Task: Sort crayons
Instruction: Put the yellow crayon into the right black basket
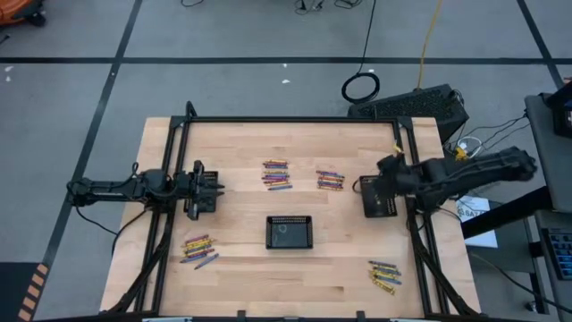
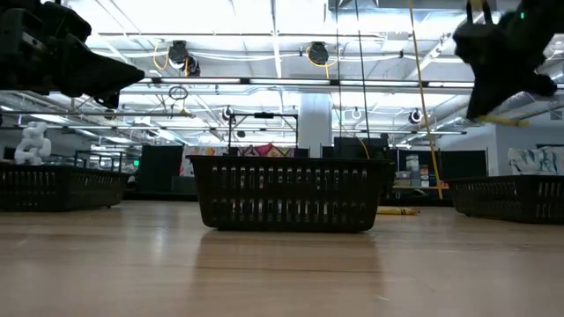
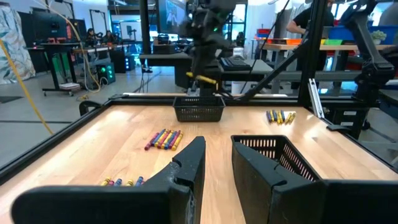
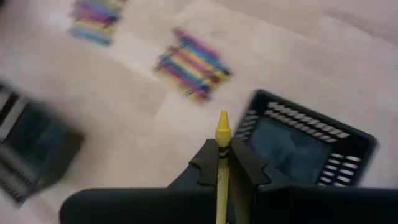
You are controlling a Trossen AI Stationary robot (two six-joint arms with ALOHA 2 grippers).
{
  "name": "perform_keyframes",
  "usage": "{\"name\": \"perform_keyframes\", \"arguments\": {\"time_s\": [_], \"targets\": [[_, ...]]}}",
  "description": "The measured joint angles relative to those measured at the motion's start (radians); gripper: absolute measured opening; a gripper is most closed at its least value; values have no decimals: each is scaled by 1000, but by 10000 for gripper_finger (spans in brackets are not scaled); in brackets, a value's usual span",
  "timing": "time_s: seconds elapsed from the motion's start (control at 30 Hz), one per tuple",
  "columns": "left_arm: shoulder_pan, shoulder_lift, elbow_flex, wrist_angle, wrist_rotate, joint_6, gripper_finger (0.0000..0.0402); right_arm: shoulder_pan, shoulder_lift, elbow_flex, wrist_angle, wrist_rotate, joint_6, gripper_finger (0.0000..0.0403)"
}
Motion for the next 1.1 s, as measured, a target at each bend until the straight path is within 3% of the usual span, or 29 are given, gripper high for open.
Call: {"name": "perform_keyframes", "arguments": {"time_s": [0.13, 0.3, 0.83, 1.1], "targets": [[0, 0, 0, 0, 0, 0, 83, -75, -52, -108, 1, -107, 24, 0], [0, 0, 0, 0, 0, 0, 83, -105, -50, -213, 86, -154, 54, 4], [0, 0, 0, 0, 0, 0, 83, -153, 59, -245, 149, -102, 28, 7], [0, 0, 0, 0, 0, 0, 83, -153, 68, -245, 154, -99, 2, 75]]}}
